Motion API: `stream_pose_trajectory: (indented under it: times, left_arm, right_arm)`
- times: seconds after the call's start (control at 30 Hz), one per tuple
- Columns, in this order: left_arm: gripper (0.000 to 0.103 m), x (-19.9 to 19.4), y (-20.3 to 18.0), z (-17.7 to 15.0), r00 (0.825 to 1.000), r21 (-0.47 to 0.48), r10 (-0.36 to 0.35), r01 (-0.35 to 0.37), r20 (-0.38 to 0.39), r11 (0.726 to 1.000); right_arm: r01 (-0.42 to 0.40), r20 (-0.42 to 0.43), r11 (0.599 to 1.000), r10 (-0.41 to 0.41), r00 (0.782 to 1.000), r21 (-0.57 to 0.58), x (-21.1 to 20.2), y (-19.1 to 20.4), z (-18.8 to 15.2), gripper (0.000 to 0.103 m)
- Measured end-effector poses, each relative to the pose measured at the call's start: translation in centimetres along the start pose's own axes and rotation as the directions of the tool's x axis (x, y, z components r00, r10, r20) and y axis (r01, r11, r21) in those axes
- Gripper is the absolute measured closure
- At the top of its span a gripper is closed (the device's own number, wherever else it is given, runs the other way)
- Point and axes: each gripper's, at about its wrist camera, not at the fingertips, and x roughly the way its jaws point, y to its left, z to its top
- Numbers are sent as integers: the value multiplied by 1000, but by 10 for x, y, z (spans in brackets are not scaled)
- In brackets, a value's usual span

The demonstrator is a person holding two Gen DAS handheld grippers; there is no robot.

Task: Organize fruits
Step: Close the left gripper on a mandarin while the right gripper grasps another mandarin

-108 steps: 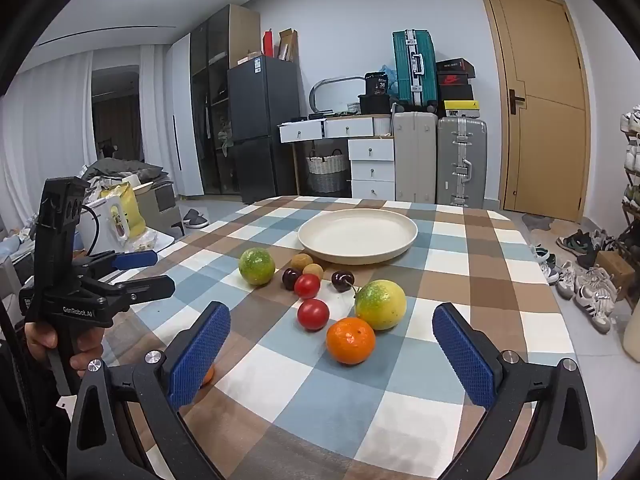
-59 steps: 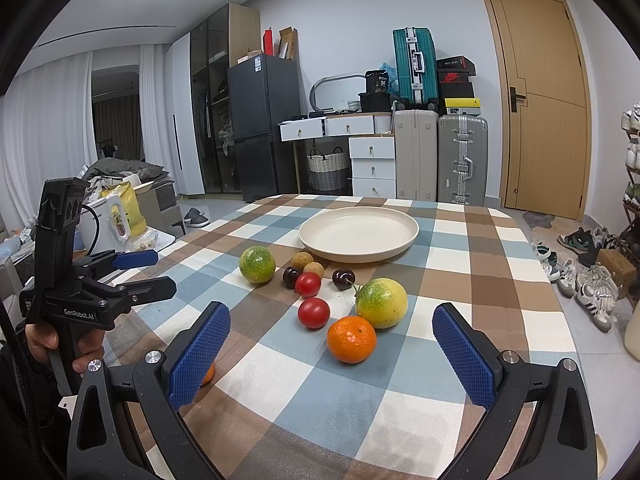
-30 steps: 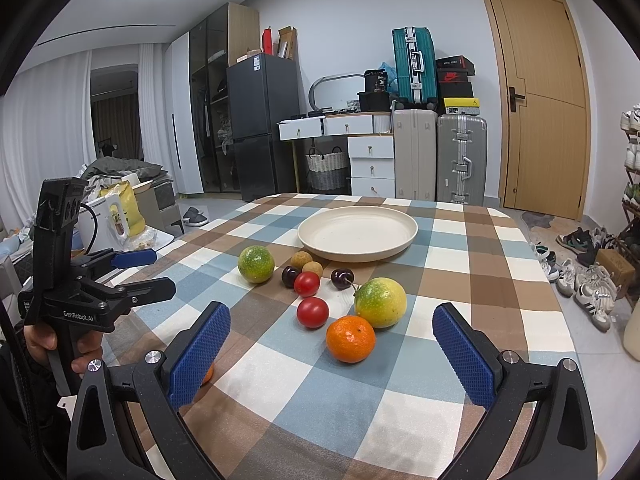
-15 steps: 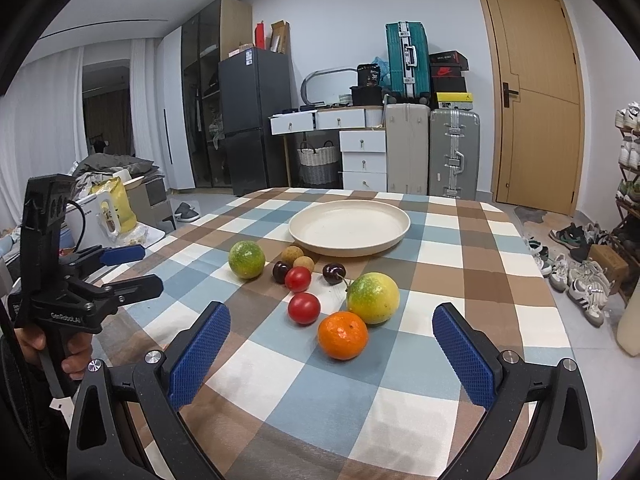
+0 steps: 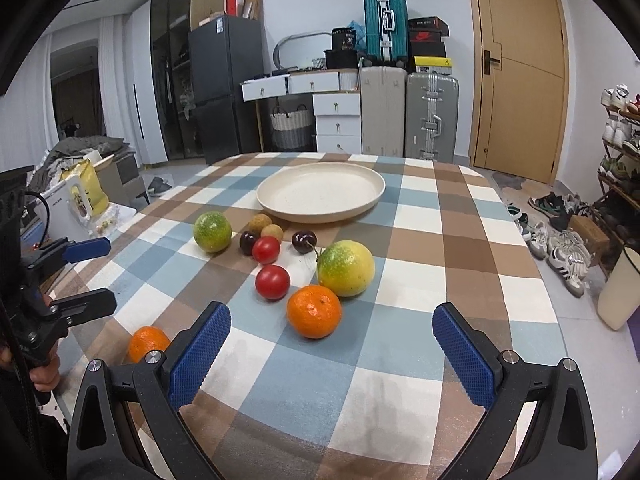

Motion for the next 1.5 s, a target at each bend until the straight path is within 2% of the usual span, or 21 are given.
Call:
stream_pose_trajectory:
  times: [0.1, 0.23, 0.33, 0.67, 0.83, 1.1, 1.37, 1.47, 1.5]
  left_arm:
    - [1, 8, -4, -2, 999, 17, -15, 15, -45, 1000]
    - [1, 17, -10, -6, 996, 39, 4, 0, -93, 999]
    - [1, 23, -12, -8, 993, 39, -20, 24, -120, 999]
    - [1, 41, -18, -15, 979, 53, -34, 45, -202, 998]
    - [8, 48, -15, -18, 969, 29, -87, 96, -232, 995]
    - [17, 54, -23, -21, 963, 55, -60, 77, -264, 996]
    - [44, 54, -26, -21, 961, 60, -92, 111, -262, 992]
    - [57, 51, -26, -21, 962, 51, -107, 123, -252, 991]
    - [65, 51, -25, -20, 961, 42, -114, 129, -250, 991]
  right_arm:
    - [12, -40, 1000, -12, 999, 6, 8, -1, 2, 0]
    - [10, -58, 1000, -9, 998, 17, 14, -5, 4, 0]
    - [23, -67, 999, -21, 998, 26, 17, -7, 6, 0]
    - [-26, -164, 998, 35, 986, 59, 45, -12, 3, 1]
    - [-56, -216, 995, 74, 974, 86, 61, -13, 4, 11]
    - [-89, -254, 989, 117, 960, 120, 77, -10, 6, 25]
    - [-109, -271, 987, 137, 953, 116, 90, -5, 9, 35]
    - [-112, -268, 987, 139, 953, 116, 91, -4, 10, 39]
    - [-111, -268, 987, 138, 954, 114, 91, -4, 9, 41]
